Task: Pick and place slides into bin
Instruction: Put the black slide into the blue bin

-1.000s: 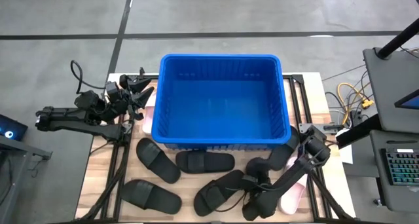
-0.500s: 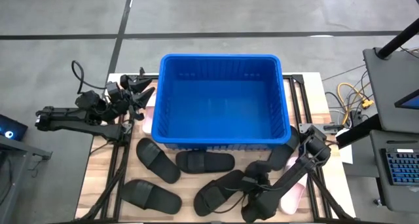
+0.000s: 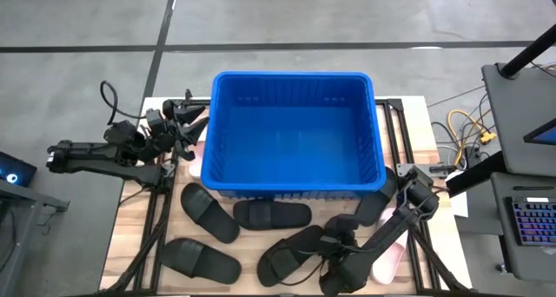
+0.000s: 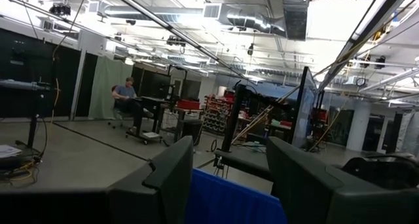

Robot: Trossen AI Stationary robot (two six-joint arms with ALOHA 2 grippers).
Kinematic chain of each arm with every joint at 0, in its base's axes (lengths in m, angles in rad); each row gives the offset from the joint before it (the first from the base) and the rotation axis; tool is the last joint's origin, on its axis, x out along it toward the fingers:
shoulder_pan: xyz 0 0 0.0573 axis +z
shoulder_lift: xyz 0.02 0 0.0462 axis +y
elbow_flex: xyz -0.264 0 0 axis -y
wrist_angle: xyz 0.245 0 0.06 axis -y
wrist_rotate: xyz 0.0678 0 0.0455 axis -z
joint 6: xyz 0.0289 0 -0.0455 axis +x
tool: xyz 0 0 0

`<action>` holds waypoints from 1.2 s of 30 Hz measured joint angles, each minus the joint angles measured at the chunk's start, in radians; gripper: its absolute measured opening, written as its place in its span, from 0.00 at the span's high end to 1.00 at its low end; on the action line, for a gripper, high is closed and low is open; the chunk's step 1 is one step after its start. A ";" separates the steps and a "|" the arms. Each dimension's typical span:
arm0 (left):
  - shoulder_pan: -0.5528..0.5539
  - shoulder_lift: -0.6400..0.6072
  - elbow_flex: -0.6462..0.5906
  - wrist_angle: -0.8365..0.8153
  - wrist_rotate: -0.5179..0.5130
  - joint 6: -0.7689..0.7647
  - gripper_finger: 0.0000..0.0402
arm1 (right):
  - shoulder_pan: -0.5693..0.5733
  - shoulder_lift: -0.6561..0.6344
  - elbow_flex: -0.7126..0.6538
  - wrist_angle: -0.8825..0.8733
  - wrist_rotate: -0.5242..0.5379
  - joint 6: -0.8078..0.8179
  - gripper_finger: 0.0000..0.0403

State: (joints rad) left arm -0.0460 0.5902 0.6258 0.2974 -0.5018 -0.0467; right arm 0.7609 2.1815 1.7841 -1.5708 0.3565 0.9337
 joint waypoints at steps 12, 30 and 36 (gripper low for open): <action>0.000 0.011 0.000 0.008 0.000 0.000 0.55 | 0.000 0.000 0.010 0.000 0.001 -0.002 0.98; -0.001 0.008 0.000 0.008 0.000 0.000 0.55 | 0.001 -0.040 0.010 0.000 -0.009 -0.001 0.98; -0.001 0.011 0.000 0.008 0.000 0.000 0.55 | 0.000 -0.082 0.010 0.000 -0.017 0.091 0.98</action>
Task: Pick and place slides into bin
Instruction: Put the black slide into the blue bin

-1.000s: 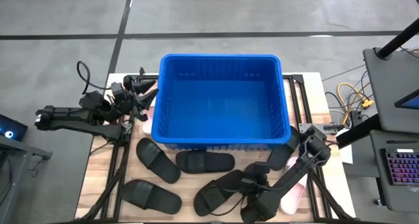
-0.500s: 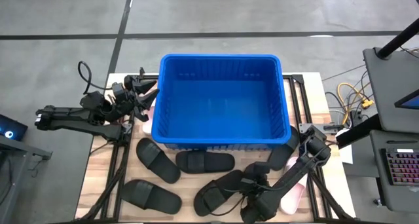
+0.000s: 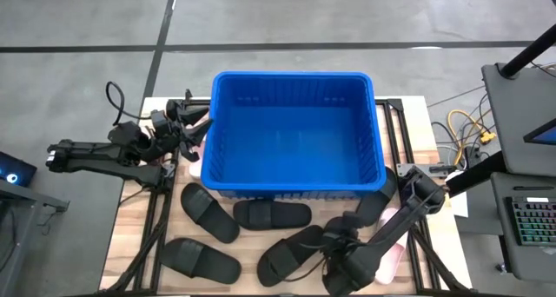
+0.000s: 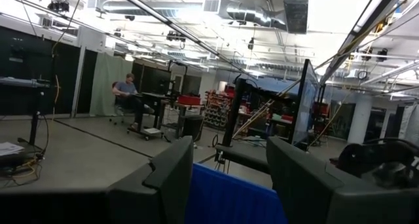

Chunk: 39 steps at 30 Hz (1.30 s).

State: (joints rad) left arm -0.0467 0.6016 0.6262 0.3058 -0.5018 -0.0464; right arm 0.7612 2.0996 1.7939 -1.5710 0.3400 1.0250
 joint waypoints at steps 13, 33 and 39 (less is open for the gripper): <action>0.000 0.001 0.001 0.000 0.000 0.000 0.55 | -0.016 -0.092 0.133 0.002 0.118 0.059 0.98; 0.001 0.046 0.002 0.061 0.000 -0.003 0.55 | -0.117 -0.119 0.557 0.036 0.616 -0.052 0.98; 0.001 0.039 0.002 0.086 0.000 -0.003 0.55 | -0.129 -0.150 0.557 0.040 0.633 -0.049 0.98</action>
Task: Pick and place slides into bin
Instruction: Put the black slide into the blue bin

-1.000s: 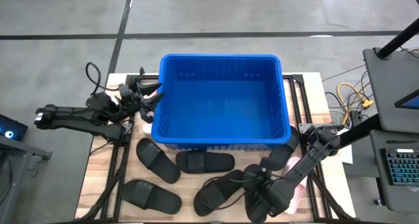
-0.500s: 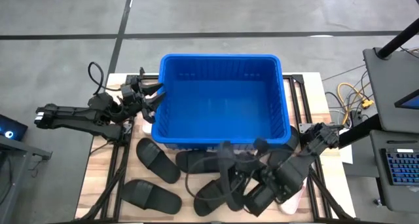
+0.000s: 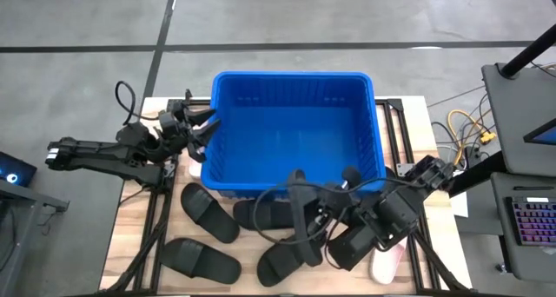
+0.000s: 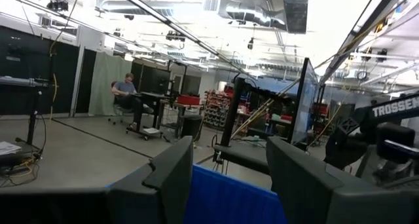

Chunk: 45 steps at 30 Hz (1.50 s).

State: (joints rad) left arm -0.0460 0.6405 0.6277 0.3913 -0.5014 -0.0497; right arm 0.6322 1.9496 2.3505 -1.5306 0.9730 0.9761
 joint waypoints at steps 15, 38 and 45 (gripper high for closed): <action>0.000 -0.002 0.000 -0.006 0.000 0.000 0.55 | -0.096 -0.017 0.000 -0.011 0.016 -0.170 0.98; 0.000 -0.031 0.000 -0.007 0.000 0.003 0.55 | -0.187 -0.017 0.000 -0.041 0.015 -0.230 0.98; 0.000 -0.036 0.000 -0.008 0.000 0.003 0.55 | -0.234 -0.017 0.000 -0.041 0.013 -0.243 0.98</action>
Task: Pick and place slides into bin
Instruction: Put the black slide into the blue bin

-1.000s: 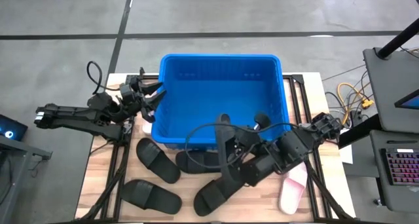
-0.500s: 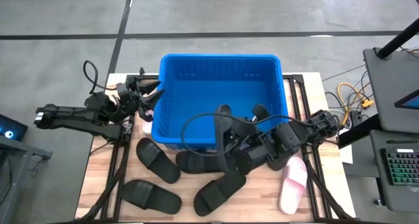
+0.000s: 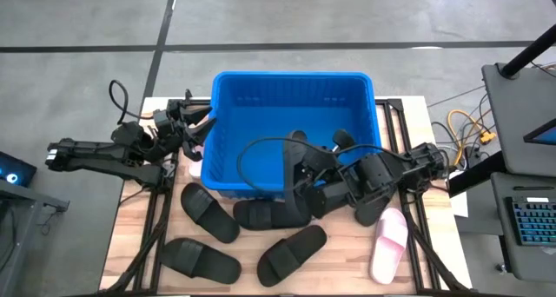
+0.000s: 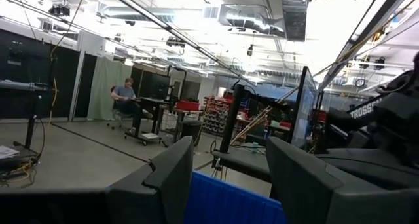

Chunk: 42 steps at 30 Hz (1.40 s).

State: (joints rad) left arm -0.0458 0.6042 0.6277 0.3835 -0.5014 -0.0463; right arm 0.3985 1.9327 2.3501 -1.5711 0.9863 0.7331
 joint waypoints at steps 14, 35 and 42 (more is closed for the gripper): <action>0.000 -0.057 -0.001 -0.038 0.000 0.001 0.55 | -0.132 0.000 0.000 0.000 -0.052 -0.133 0.98; -0.001 -0.182 -0.002 -0.061 -0.027 0.009 0.55 | -0.348 -0.010 0.000 0.000 -0.105 -0.449 0.98; -0.001 -0.190 -0.002 -0.061 -0.082 0.010 0.55 | -0.454 -0.007 -0.002 0.000 -0.107 -0.644 0.98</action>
State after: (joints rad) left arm -0.0463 0.4145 0.6262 0.3221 -0.5834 -0.0364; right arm -0.0553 1.9255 2.3486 -1.5707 0.8790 0.0893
